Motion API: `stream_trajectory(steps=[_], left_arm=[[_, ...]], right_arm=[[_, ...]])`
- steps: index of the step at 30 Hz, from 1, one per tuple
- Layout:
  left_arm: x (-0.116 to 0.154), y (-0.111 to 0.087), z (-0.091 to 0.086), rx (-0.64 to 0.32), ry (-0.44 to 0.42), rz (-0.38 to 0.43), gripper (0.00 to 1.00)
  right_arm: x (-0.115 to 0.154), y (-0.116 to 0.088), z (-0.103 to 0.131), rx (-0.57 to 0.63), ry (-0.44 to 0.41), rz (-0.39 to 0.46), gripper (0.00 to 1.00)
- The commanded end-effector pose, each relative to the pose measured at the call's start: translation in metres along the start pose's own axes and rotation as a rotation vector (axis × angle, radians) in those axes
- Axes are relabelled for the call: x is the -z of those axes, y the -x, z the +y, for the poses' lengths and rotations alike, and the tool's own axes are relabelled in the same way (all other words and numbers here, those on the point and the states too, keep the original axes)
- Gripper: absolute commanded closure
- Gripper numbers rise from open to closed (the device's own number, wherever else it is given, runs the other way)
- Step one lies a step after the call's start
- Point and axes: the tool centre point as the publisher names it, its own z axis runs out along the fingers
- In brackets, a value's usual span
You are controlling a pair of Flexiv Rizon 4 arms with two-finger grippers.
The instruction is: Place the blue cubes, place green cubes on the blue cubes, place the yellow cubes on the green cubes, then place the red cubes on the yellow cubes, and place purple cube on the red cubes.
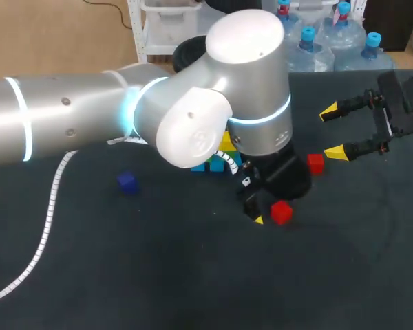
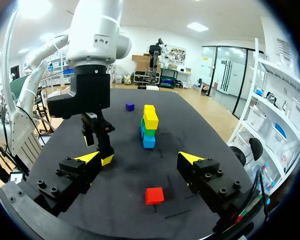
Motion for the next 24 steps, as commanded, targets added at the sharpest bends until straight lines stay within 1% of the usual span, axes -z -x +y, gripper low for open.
stream_trajectory(steps=[1, 7, 10, 12, 13, 18, 20, 21, 22, 24], left_arm=[[-0.0038, -0.0002, 0.0071, -0.001, -0.014, 0.005, 0.11], [-0.0067, 0.0016, 0.0080, -0.009, -0.022, 0.007, 0.13], [-0.0085, 0.0020, 0.0074, -0.009, -0.026, 0.006, 0.18], [-0.0096, 0.0017, 0.0070, -0.009, -0.029, 0.007, 0.20], [-0.0103, 0.0011, 0.0069, -0.008, -0.031, 0.007, 0.23], [-0.0114, -0.0004, 0.0068, -0.007, -0.035, 0.009, 0.41], [-0.0120, -0.0009, 0.0071, -0.007, -0.037, 0.010, 0.43], [-0.0121, -0.0009, 0.0072, -0.008, -0.038, 0.010, 0.48], [-0.0122, -0.0009, 0.0073, -0.010, -0.038, 0.011, 0.51], [-0.0122, -0.0009, 0.0075, -0.014, -0.039, 0.011, 0.51]], right_arm=[[-0.0005, -0.0002, 0.0001, 0.001, -0.001, -0.001, 0.00], [-0.0005, -0.0002, 0.0001, 0.001, -0.001, -0.001, 0.00], [-0.0005, -0.0002, 0.0001, 0.001, -0.001, -0.001, 0.00], [-0.0005, -0.0002, 0.0001, 0.001, -0.001, -0.001, 0.00], [-0.0005, -0.0002, 0.0001, 0.001, -0.001, -0.001, 0.00], [-0.0005, -0.0002, 0.0001, 0.001, -0.001, -0.001, 0.00], [-0.0005, -0.0002, 0.0001, 0.001, -0.001, -0.001, 0.00], [-0.0005, -0.0002, 0.0001, 0.001, -0.001, -0.001, 0.00], [-0.0005, -0.0002, 0.0001, 0.001, -0.001, -0.001, 0.00], [-0.0005, -0.0002, 0.0001, 0.001, -0.001, -0.001, 0.00]])
